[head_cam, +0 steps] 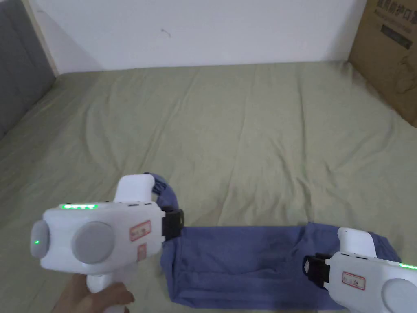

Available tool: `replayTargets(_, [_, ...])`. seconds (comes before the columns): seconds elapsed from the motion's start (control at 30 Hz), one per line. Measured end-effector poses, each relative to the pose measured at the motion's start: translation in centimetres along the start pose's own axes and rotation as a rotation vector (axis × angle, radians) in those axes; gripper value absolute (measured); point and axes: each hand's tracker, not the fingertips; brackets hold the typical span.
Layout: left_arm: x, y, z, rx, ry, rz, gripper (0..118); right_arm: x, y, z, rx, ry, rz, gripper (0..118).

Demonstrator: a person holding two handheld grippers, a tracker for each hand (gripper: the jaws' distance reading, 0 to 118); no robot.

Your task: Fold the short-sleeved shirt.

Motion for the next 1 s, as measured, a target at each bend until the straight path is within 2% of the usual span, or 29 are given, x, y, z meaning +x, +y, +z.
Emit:
replayTargets(0.07, [3.5, -1.2, -2.4, -0.035, -0.026, -0.175, 10, 1.3, -0.3, 0.3, 0.003, -0.012, -0.041, 0])
replayTargets(0.13, [6.6, -2.8, -5.2, -0.100, -0.062, -0.266, 12, 2.5, -0.6, 0.5, 0.002, -0.027, -0.075, 0])
replayTargets(0.17, [7.8, -4.0, -6.6, -0.134, -0.079, -0.313, 19, 3.1, -0.8, 0.6, 0.000, -0.030, -0.085, 0])
replayTargets(0.2, [8.5, -5.3, -7.9, -0.149, -0.076, -0.353, 37, 3.5, -1.0, 0.8, 0.000, -0.032, -0.091, 0])
replayTargets(0.23, [9.1, -6.1, -9.3, -0.180, -0.061, -0.403, 71, 3.9, -1.2, 0.9, -0.002, -0.034, -0.093, 0])
replayTargets(0.27, [9.4, -6.8, -10.6, -0.218, -0.029, -0.398, 90, 4.3, -1.3, 1.1, -0.005, -0.038, -0.094, 0])
replayTargets(0.3, [9.2, -7.3, -11.5, -0.246, -0.006, -0.383, 94, 4.5, -1.5, 1.4, -0.008, -0.046, -0.092, 0])
replayTargets(0.33, [8.9, -7.5, -11.4, -0.261, -0.014, -0.354, 91, 4.7, -1.7, 1.7, -0.010, -0.051, -0.090, 0])
replayTargets(0.53, [4.6, -4.1, -6.9, -0.142, -0.133, -0.056, 92, 5.3, -2.0, 2.7, 0.002, -0.054, -0.115, 0])
replayTargets(0.57, [3.4, -3.7, -6.1, -0.118, -0.135, 0.001, 89, 5.2, -2.1, 2.6, 0.005, -0.052, -0.118, 0])
replayTargets(0.6, [2.3, -3.2, -5.6, -0.091, -0.126, 0.069, 79, 5.1, -2.2, 2.6, 0.008, -0.051, -0.120, 0])
replayTargets(0.67, [0.0, -3.4, -5.8, -0.073, -0.105, 0.172, 18, 4.9, -2.3, 2.5, 0.008, -0.045, -0.121, 0])
replayTargets(0.7, [-0.9, -3.7, -6.2, -0.085, -0.081, 0.205, 0, 4.7, -2.5, 2.4, 0.006, -0.039, -0.121, 0])
replayTargets(0.8, [-1.2, -4.4, -8.6, -0.168, -0.041, 0.223, 0, 4.2, -2.7, 2.1, -0.007, -0.027, -0.109, 0])
replayTargets(1.0, [3.2, -7.6, -13.0, -0.333, -0.214, 0.170, 0, 3.7, -2.9, 2.0, -0.008, -0.015, -0.112, 0])
